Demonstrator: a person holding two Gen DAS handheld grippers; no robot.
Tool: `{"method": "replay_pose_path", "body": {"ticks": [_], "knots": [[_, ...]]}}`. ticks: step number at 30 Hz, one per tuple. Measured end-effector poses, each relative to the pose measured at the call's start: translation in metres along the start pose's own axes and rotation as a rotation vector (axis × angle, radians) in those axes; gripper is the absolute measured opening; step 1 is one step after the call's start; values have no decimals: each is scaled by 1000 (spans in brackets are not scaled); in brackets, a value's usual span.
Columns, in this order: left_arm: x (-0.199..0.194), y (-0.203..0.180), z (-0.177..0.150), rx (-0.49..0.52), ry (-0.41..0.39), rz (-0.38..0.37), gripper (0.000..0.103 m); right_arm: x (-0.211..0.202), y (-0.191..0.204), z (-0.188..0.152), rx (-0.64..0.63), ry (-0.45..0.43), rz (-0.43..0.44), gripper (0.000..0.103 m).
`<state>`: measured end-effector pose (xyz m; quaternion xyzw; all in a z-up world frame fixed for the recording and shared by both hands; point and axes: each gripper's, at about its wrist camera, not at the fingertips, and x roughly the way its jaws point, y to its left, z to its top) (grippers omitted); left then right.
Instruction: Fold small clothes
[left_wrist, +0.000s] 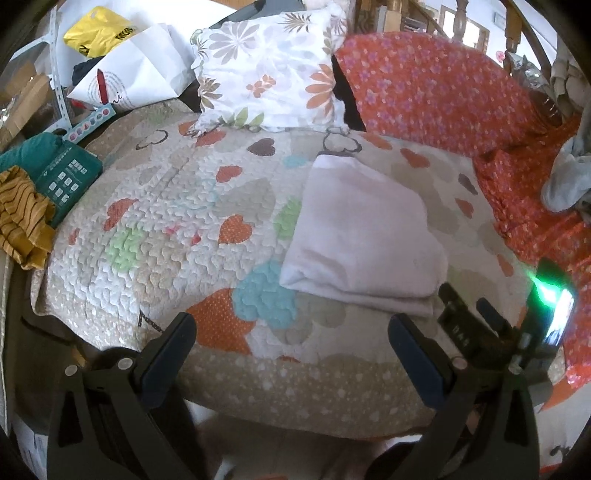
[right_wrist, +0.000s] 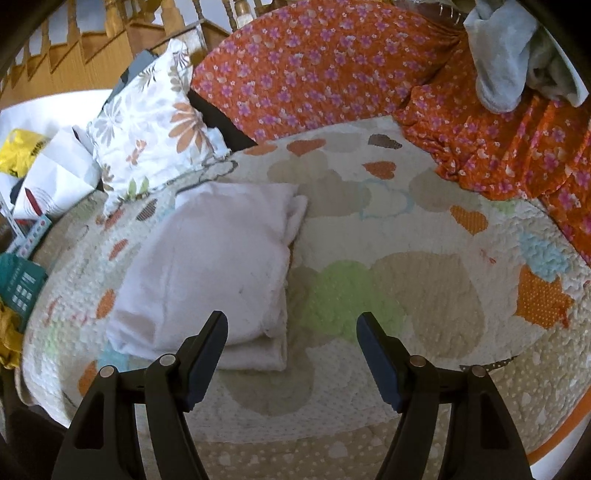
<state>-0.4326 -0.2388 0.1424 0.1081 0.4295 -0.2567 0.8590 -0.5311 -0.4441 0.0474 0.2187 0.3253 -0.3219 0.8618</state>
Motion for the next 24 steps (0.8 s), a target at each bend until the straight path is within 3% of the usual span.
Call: {"method": "replay_pose_path", "body": {"ticks": [7,14,20,24], "knots": [[-5,11,19,33,-85,-23,103,12,3,-10,-38,-43,-161,77],[13,38,20,70,-72,-40,103,-14,21,1,-40,-13,-155,77],[17,75,21,47,-52,-162,103,-64,76,9,-151,-18,-117,77],[11,102,32,66,-68,-198,103,-96,111,16,-214,-24,-149,77]]}}
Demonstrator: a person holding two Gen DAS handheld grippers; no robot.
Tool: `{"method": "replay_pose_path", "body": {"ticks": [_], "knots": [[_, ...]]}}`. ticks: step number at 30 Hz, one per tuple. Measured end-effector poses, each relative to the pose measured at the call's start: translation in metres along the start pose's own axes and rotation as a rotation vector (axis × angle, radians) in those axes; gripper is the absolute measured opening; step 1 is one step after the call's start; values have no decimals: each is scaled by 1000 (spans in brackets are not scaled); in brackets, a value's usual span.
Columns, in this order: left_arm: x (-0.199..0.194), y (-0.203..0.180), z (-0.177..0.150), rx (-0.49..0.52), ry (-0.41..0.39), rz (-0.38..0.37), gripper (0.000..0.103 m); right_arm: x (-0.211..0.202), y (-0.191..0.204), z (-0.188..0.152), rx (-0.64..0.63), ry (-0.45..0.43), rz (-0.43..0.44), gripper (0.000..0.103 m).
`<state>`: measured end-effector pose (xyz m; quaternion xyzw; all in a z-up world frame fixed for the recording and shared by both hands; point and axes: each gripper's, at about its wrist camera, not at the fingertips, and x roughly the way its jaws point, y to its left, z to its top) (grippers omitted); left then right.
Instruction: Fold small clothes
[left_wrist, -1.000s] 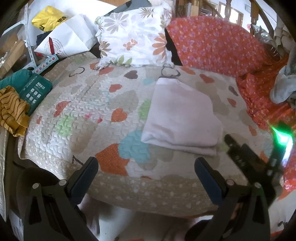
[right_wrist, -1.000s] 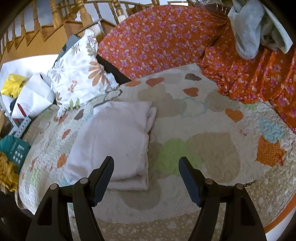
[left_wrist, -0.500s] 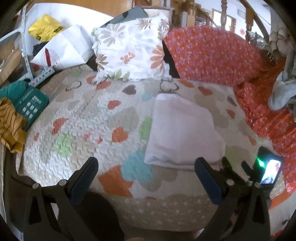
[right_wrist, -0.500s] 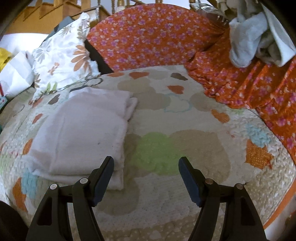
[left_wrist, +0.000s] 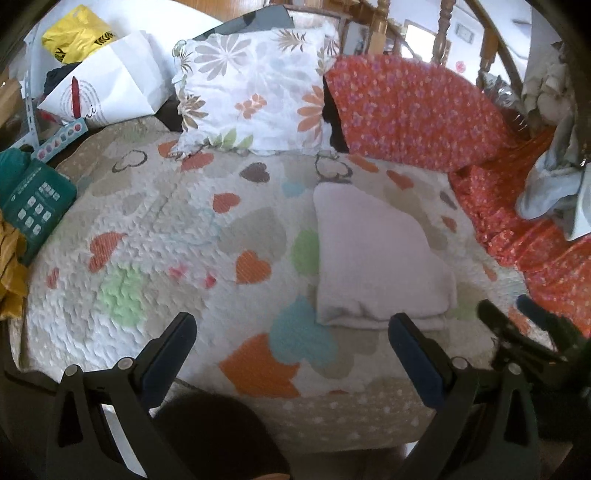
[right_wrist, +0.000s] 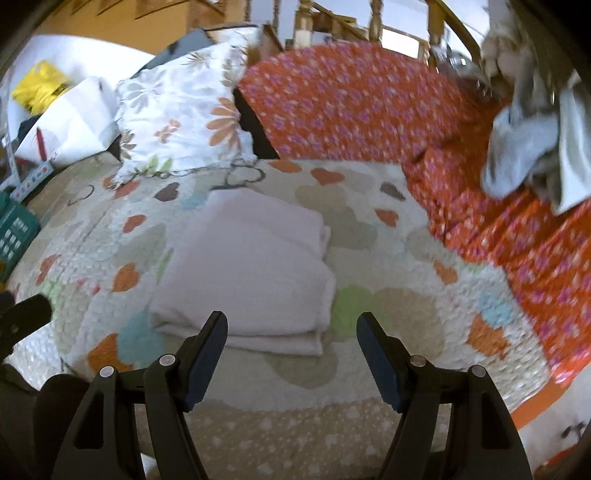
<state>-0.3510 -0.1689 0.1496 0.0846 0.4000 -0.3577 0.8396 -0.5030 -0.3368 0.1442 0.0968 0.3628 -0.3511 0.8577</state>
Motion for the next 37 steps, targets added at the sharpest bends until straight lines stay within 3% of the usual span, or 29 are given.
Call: {"method": "replay_pose_path", "body": {"ticks": [8,15,22,30,37], "knots": [[-11,49,5,-13,21,-49,103,-41,19,9,32,26,-62,80],[3,56,1,-22,86,-24,103,-25,19,9,110,83,-5,81],[34,27,2,-2,149,30,103,17,26,13,55,127,69,81],[72,-20,5,36,212,56,103,86,13,15,37,241,157,81],[100,-43,11,65,241,105,103,112,6,18,45,267,232,81]]}}
